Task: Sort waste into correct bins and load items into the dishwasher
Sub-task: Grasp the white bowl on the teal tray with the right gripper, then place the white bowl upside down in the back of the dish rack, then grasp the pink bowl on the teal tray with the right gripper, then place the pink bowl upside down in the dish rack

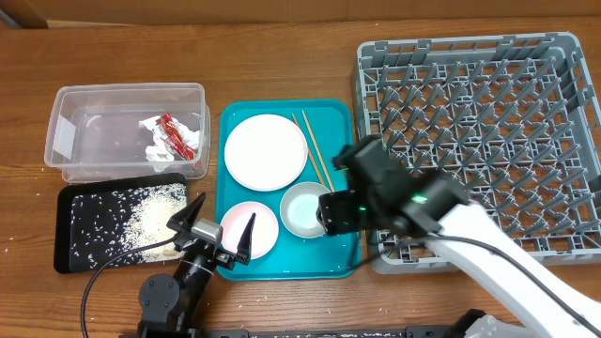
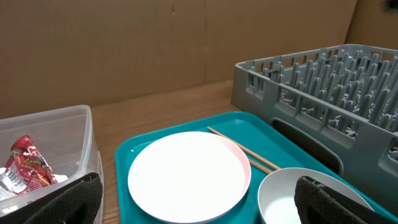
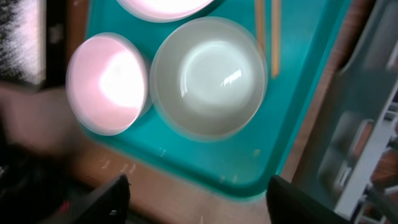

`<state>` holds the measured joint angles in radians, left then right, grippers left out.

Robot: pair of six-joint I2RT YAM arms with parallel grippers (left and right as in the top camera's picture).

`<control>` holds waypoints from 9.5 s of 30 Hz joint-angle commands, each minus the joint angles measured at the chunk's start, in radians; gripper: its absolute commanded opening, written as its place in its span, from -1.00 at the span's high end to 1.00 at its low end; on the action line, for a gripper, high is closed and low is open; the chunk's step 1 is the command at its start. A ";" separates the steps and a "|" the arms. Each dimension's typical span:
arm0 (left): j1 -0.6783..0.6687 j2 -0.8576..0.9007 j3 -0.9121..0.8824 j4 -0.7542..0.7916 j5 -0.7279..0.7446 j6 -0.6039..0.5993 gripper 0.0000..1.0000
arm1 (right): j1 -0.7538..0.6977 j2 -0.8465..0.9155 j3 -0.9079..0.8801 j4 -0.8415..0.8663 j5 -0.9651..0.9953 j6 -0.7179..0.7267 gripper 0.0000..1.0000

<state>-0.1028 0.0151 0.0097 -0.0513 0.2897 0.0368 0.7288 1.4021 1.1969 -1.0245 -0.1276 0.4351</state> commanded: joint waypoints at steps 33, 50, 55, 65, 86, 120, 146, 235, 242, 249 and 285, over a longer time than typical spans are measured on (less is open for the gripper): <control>0.006 -0.011 -0.005 0.004 0.015 0.016 -1.00 | -0.037 -0.021 0.142 -0.024 1.111 0.110 0.92; 0.006 -0.011 -0.005 0.004 0.015 0.016 -1.00 | -0.655 0.201 0.139 0.079 1.356 0.108 0.92; 0.006 -0.011 -0.005 0.004 0.015 0.016 -1.00 | -0.666 0.290 0.139 0.070 1.313 0.092 0.92; 0.006 -0.011 -0.005 0.004 0.015 0.016 -1.00 | -0.593 0.390 0.138 -0.010 1.270 0.048 0.92; 0.006 -0.011 -0.005 0.004 0.015 0.016 -1.00 | -0.439 0.390 0.140 -0.136 1.273 0.071 0.90; 0.006 -0.010 -0.005 0.004 0.015 0.016 -1.00 | -0.453 0.388 0.138 -0.159 0.982 0.000 0.77; 0.006 -0.010 -0.005 0.004 0.015 0.016 -1.00 | 0.037 0.360 0.158 0.155 -0.237 0.081 0.19; 0.006 -0.011 -0.005 0.004 0.015 0.016 -1.00 | -0.711 0.538 0.223 -0.019 1.382 -0.091 0.92; 0.006 -0.011 -0.005 0.004 0.015 0.016 -1.00 | -0.607 0.533 0.224 -0.116 1.382 -0.017 0.83; 0.006 -0.011 -0.005 0.004 0.015 0.016 -1.00 | -0.475 0.501 0.225 -0.259 1.305 0.203 0.43; 0.006 -0.010 -0.005 0.004 0.015 0.016 -1.00 | -0.979 0.380 0.301 0.088 0.133 -0.136 0.92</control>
<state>-0.1028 0.0151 0.0090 -0.0509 0.2966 0.0368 -0.2375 1.7241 1.4853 -0.9493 -0.0051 0.3122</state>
